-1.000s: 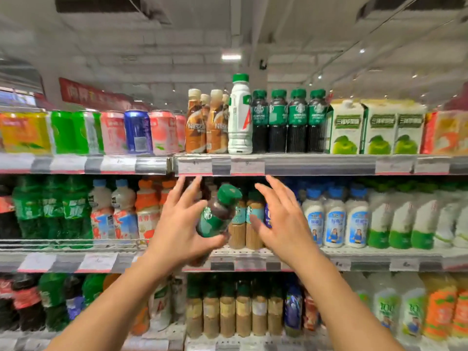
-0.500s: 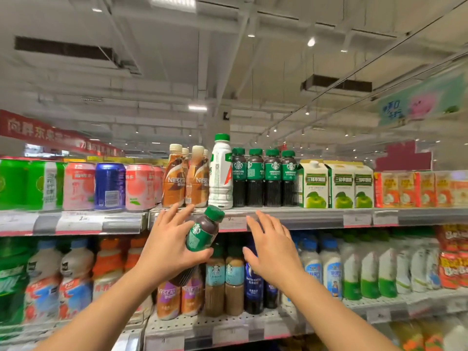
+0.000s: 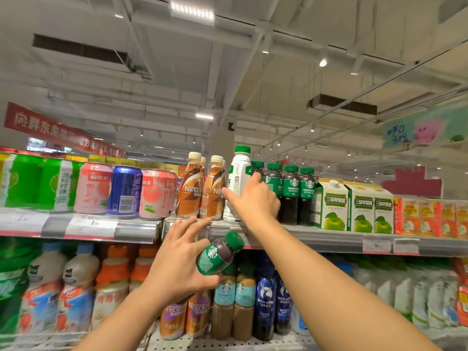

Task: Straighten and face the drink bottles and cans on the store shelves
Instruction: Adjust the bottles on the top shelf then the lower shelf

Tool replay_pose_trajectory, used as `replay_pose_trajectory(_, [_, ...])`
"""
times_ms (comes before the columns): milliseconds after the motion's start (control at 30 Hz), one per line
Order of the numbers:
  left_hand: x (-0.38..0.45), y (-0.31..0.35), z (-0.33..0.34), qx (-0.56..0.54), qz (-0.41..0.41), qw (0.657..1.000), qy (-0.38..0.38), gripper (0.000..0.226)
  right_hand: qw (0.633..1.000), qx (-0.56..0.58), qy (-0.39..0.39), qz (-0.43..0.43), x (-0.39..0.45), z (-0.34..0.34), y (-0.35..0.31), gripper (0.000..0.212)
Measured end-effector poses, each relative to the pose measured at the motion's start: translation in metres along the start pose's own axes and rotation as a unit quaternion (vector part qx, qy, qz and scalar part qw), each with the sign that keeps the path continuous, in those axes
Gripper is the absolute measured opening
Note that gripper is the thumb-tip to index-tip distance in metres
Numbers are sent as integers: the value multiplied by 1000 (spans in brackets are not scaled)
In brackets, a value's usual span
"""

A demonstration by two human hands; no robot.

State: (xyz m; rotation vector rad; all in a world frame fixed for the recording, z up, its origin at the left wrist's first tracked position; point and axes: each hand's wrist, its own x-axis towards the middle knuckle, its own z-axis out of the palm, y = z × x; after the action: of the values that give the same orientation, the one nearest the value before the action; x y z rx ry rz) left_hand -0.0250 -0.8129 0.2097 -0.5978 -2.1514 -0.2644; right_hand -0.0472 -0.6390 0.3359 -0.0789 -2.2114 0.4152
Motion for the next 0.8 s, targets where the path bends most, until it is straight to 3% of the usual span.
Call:
replay_pose_trajectory(200, [0,2,-2,-2,-6,1000,-1,59,1000,-3,2,12,9,14,3,89])
replay_pose_trajectory(300, [1,1,1,-4,-9,1000,5,57,997,68,15,17,6,16,8,75])
replay_pose_trajectory(400, [1,-1,4,-12,-9,1000,20,53,989,133,62,-32,8,16,32,67])
replay_pose_trajectory(533, [2,0,6,-14,-12,1000,25,49,963,250,56,-83,15,18,83,67])
replay_pose_trajectory(700, [5,7,6,-57,-36,996,49,52,913,400,76,-3,13,23,113,71])
replay_pose_trajectory(800, [12,14,-3,-56,-58,997,21,53,895,441,74,5,13,25,114,73])
